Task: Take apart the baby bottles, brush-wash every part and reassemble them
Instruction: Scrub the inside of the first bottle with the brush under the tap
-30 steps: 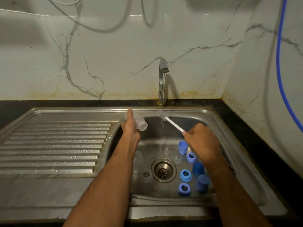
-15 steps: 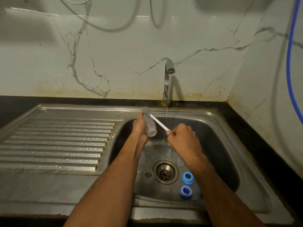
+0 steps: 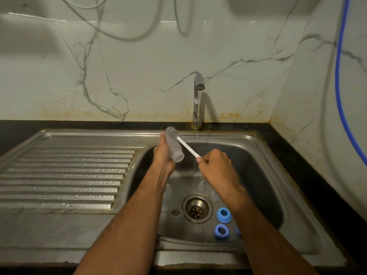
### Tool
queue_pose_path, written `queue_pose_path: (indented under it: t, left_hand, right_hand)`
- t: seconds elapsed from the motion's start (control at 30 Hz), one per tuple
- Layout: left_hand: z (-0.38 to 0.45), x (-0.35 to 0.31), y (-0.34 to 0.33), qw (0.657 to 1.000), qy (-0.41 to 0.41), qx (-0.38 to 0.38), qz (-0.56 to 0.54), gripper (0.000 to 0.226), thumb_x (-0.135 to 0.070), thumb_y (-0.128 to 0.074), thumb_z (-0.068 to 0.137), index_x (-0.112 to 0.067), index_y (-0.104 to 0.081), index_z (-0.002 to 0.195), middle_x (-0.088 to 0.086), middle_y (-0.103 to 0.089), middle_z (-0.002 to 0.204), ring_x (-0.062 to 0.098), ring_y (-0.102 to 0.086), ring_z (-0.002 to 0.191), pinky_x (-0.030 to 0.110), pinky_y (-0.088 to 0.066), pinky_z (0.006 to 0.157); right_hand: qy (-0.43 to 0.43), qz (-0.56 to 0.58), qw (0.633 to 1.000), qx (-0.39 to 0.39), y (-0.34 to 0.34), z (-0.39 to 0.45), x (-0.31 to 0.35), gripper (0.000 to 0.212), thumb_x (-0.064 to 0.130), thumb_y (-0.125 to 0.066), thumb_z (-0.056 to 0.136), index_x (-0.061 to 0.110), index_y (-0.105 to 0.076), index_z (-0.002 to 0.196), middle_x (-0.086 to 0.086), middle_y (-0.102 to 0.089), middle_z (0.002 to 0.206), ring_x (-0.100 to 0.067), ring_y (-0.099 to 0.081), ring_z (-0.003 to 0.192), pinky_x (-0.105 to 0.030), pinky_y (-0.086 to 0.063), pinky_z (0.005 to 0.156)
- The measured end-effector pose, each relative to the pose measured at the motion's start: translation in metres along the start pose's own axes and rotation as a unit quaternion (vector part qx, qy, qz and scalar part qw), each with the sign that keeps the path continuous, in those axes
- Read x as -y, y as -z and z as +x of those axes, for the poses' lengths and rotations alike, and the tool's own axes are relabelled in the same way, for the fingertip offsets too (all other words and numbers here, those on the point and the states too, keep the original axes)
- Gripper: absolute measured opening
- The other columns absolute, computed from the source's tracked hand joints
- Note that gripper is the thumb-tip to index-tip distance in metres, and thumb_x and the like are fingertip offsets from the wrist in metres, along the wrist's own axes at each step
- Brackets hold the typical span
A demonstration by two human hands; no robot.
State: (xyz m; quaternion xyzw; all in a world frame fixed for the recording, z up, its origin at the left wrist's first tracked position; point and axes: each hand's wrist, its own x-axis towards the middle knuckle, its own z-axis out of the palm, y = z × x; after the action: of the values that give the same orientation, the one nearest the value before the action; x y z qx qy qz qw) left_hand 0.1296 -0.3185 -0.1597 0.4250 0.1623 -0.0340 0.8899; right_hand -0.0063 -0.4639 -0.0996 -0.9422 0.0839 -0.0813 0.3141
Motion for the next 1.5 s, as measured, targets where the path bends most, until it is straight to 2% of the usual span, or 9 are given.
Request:
queue_pose_path:
  t: [0.2, 0.3, 0.53, 0.73, 0.8, 0.93, 1.2, 1.3, 1.5]
  left_hand:
    - [0.018, -0.019, 0.015, 0.995, 0.006, -0.077, -0.063, 0.075, -0.068, -0.063, 0.086, -0.007, -0.059, 0.130, 0.014, -0.070, 0.120, 0.027, -0.072, 0.102, 0.044, -0.062, 0.083]
    - [0.009, -0.012, 0.009, 0.997, -0.001, -0.053, -0.054, 0.072, -0.063, -0.057, 0.092, -0.006, -0.052, 0.137, 0.014, -0.069, 0.120, 0.027, -0.072, 0.097, 0.037, -0.062, 0.066]
    - [-0.001, -0.008, 0.002, 0.993, 0.049, 0.024, -0.106, 0.054, -0.049, -0.046, 0.103, -0.004, -0.054, 0.132, 0.013, -0.065, 0.111, 0.024, -0.065, 0.088, 0.038, -0.059, 0.075]
    - [0.011, -0.015, 0.011, 0.997, -0.007, -0.058, -0.043, 0.069, -0.064, -0.051, 0.094, -0.008, -0.056, 0.135, 0.012, -0.068, 0.124, 0.022, -0.070, 0.095, 0.036, -0.062, 0.071]
    - [0.009, -0.010, 0.009, 0.997, -0.007, -0.077, -0.023, 0.066, -0.059, -0.048, 0.098, -0.005, -0.055, 0.135, 0.010, -0.069, 0.111, 0.020, -0.068, 0.083, 0.031, -0.058, 0.062]
    - [-0.004, 0.007, -0.003, 0.994, -0.018, -0.098, 0.042, 0.041, -0.045, -0.046, 0.105, -0.007, -0.056, 0.116, 0.008, -0.066, 0.096, 0.019, -0.067, 0.084, 0.033, -0.057, 0.074]
    - [0.016, -0.022, 0.013, 0.990, 0.020, -0.087, -0.105, 0.058, -0.055, -0.034, 0.105, -0.009, -0.054, 0.135, 0.010, -0.063, 0.127, 0.022, -0.063, 0.084, 0.031, -0.055, 0.050]
    - [0.006, -0.014, 0.010, 0.993, 0.035, -0.018, -0.113, 0.066, -0.065, -0.037, 0.099, -0.009, -0.056, 0.129, 0.010, -0.066, 0.110, 0.022, -0.064, 0.084, 0.032, -0.056, 0.055]
    - [-0.009, -0.005, 0.002, 0.997, 0.020, 0.070, -0.022, 0.069, -0.062, -0.069, 0.081, -0.007, -0.061, 0.122, 0.005, -0.064, 0.084, 0.014, -0.061, 0.067, 0.028, -0.054, 0.058]
  right_hand:
    - [0.008, -0.016, 0.999, 0.049, 0.015, -0.009, -0.015, 0.042, 0.041, -0.063, 0.098, 0.016, -0.061, 0.063, 0.004, -0.056, 0.056, -0.013, -0.055, 0.052, -0.030, -0.045, 0.052]
    - [0.012, 0.007, 1.000, 0.019, 0.007, -0.004, -0.012, 0.037, 0.041, -0.061, 0.098, 0.017, -0.066, 0.070, 0.003, -0.059, 0.061, -0.013, -0.059, 0.057, -0.033, -0.052, 0.055]
    - [0.012, 0.021, 0.999, 0.023, 0.005, 0.003, -0.006, 0.033, 0.039, -0.062, 0.100, 0.015, -0.070, 0.078, 0.000, -0.065, 0.067, -0.016, -0.064, 0.062, -0.032, -0.054, 0.056]
    - [0.008, 0.023, 0.998, 0.062, 0.016, -0.004, -0.012, 0.040, 0.040, -0.066, 0.096, 0.013, -0.071, 0.069, 0.001, -0.060, 0.055, -0.013, -0.057, 0.051, -0.035, -0.053, 0.057]
    - [0.011, 0.015, 0.999, 0.045, 0.010, -0.005, -0.011, 0.037, 0.042, -0.064, 0.096, 0.014, -0.071, 0.072, 0.000, -0.063, 0.062, -0.016, -0.062, 0.058, -0.038, -0.057, 0.059]
    - [0.009, -0.017, 1.000, -0.002, -0.005, -0.005, 0.000, 0.031, 0.044, -0.057, 0.100, 0.017, -0.069, 0.090, 0.000, -0.065, 0.079, -0.017, -0.063, 0.071, -0.030, -0.048, 0.056]
    - [0.017, 0.017, 0.999, 0.046, 0.008, -0.007, -0.005, 0.038, 0.041, -0.064, 0.097, 0.014, -0.069, 0.071, 0.000, -0.064, 0.063, -0.016, -0.063, 0.060, -0.038, -0.057, 0.060]
    - [0.005, 0.028, 0.999, 0.025, 0.005, -0.005, -0.009, 0.033, 0.042, -0.064, 0.097, 0.017, -0.070, 0.076, 0.000, -0.066, 0.068, -0.018, -0.067, 0.064, -0.043, -0.061, 0.064]
    - [0.006, 0.020, 1.000, 0.009, 0.003, -0.005, -0.006, 0.030, 0.042, -0.060, 0.100, 0.018, -0.070, 0.084, 0.002, -0.066, 0.073, -0.013, -0.065, 0.066, -0.029, -0.051, 0.055]
